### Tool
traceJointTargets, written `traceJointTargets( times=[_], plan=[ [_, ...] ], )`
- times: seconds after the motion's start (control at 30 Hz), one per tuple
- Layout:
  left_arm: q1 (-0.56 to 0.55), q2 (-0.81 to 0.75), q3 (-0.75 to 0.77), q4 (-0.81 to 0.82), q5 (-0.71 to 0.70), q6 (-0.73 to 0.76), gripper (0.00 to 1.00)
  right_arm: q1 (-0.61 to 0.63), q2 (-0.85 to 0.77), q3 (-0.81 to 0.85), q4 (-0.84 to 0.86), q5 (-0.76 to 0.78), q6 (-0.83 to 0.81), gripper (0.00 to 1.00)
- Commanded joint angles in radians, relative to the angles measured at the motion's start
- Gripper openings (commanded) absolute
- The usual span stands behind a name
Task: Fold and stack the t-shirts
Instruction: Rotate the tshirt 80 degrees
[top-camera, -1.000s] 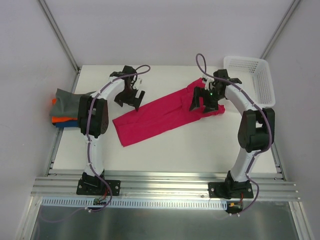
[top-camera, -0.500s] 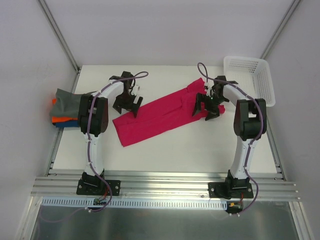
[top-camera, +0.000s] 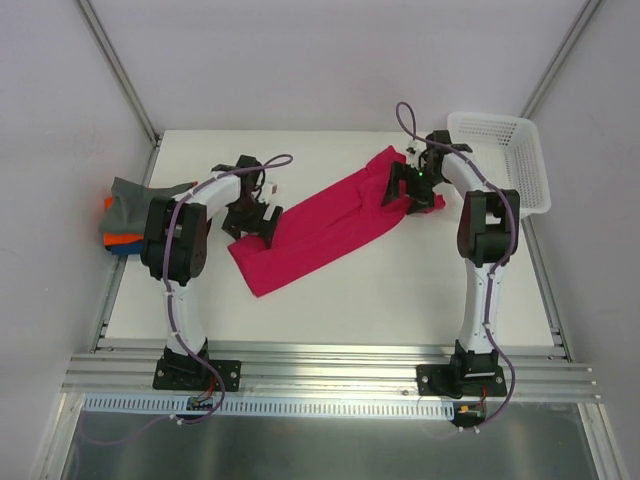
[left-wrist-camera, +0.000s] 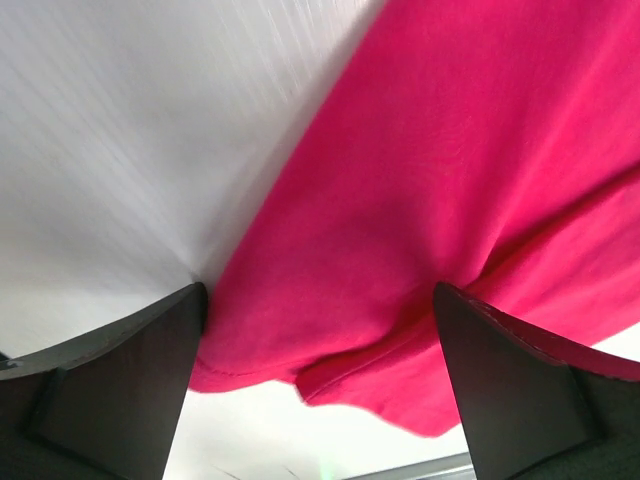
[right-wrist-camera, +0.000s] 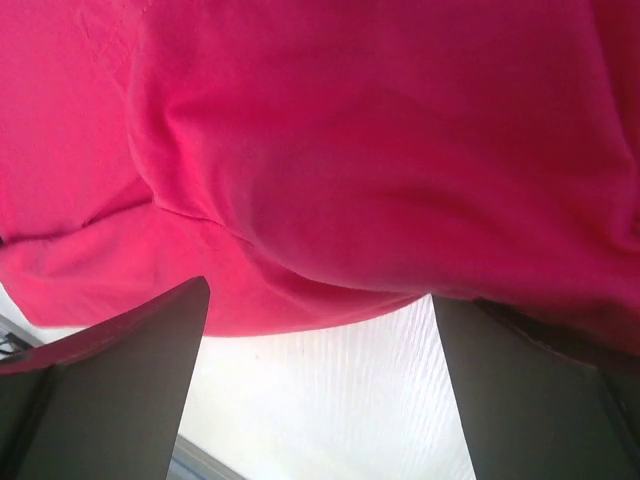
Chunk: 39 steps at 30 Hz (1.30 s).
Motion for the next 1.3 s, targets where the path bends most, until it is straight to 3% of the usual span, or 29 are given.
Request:
traceJointTargets(
  times=[0.0,0.3,0.47,0.6,1.27],
  plan=[
    [-0.024,-0.034,-0.113,-0.11,0.08,-0.03,0.97,0.006,0.055,0.134,0.034,-0.006,0.027,0.98],
    [-0.181,-0.218,-0.291,-0.119,0.143,-0.03,0.96,0.06,0.21,0.354,0.086,-0.062,0.081,0.98],
    [-0.31,-0.301,-0.363,-0.118,0.178,-0.027,0.97,0.093,0.256,0.417,0.115,-0.102,0.124,0.98],
    [-0.351,-0.326,-0.4,-0.118,0.198,-0.028,0.97,0.112,0.264,0.426,0.15,-0.119,0.139,0.98],
    [-0.61,-0.228,-0.244,-0.139,0.218,-0.01,0.96,0.12,0.353,0.567,0.264,-0.13,0.208,0.99]
  ],
)
